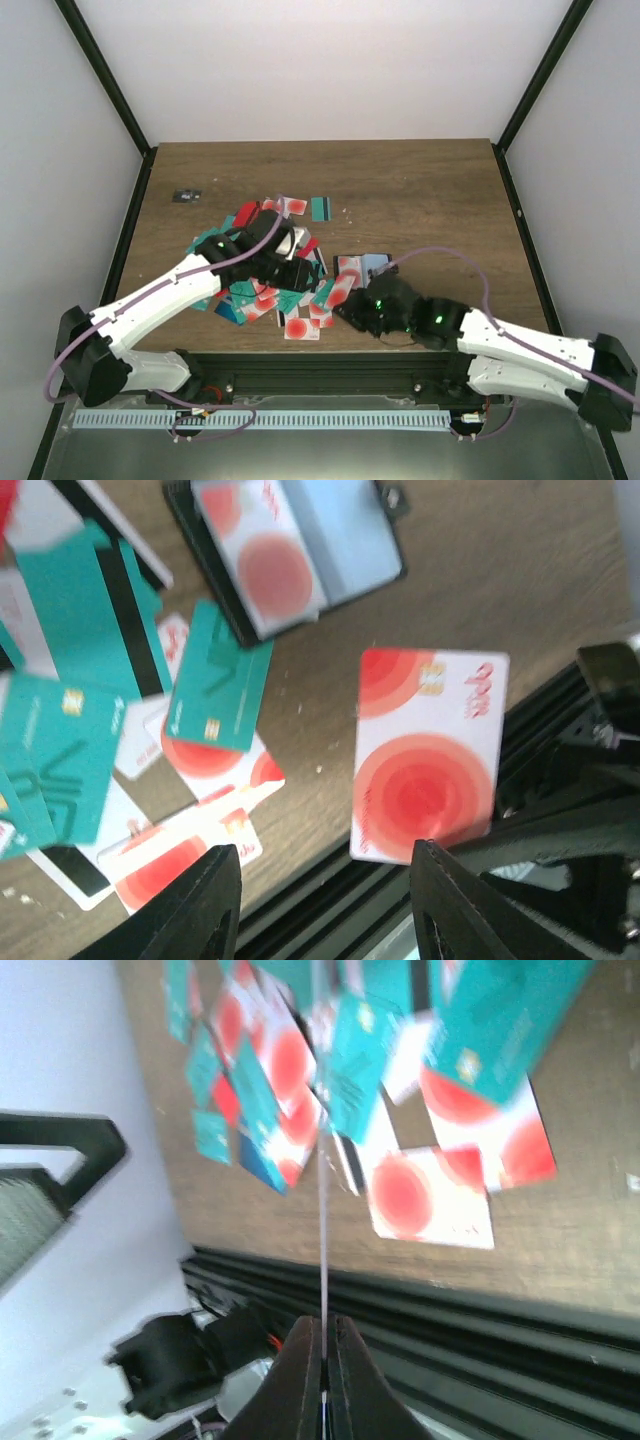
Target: Put the credit cards into the card holder
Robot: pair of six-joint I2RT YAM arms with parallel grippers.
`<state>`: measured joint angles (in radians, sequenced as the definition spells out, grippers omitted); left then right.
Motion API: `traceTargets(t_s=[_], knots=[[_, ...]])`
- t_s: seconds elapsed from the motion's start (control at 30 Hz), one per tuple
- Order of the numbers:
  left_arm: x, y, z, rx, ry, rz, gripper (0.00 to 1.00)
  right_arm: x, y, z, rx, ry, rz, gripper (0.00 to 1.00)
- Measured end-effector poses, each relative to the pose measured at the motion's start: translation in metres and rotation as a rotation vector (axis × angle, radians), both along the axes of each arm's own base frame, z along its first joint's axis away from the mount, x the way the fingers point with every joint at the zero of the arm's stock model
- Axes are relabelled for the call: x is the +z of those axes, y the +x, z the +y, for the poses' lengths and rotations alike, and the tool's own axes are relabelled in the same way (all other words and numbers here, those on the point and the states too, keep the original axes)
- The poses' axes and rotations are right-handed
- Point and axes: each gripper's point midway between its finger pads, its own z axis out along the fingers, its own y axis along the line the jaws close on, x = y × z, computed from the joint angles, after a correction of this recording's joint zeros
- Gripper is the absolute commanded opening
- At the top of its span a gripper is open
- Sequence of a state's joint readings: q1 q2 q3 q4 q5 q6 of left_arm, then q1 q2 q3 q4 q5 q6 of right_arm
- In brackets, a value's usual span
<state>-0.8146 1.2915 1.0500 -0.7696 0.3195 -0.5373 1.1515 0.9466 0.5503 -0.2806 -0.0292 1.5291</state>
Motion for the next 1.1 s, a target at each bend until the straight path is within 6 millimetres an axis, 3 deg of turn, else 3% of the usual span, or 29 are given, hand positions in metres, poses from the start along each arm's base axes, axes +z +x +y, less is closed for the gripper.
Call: traceTargets(t_s=[0.17,0.23,0.4,0.53,0.67,0.87,1.1], knots=[[0.042,0.028,-0.002,0.032,-0.061,-0.083,0.58,0.058,0.056,-0.027,-0.018,0.047,-0.19,0.01],[0.056,0.036,-0.007,0.022,-0.092,-0.107,0.6,0.07,0.074,-0.039,-0.015,0.059,-0.244,0.01],[0.068,0.046,-0.024,-0.025,-0.166,-0.101,0.6,0.066,0.106,-0.06,0.048,0.083,-0.275,0.01],[0.071,0.052,-0.035,-0.055,-0.239,-0.072,0.59,0.062,0.109,-0.062,0.137,0.119,-0.281,0.01],[0.078,0.064,-0.041,-0.078,-0.324,-0.062,0.55,0.08,0.112,-0.061,0.187,0.205,-0.352,0.01],[0.075,0.079,-0.042,-0.114,-0.398,-0.031,0.5,0.089,0.102,-0.05,0.297,0.313,-0.396,0.01],[0.087,0.087,-0.042,-0.157,-0.488,-0.037,0.44,0.096,0.097,-0.043,0.373,0.372,-0.416,0.01]])
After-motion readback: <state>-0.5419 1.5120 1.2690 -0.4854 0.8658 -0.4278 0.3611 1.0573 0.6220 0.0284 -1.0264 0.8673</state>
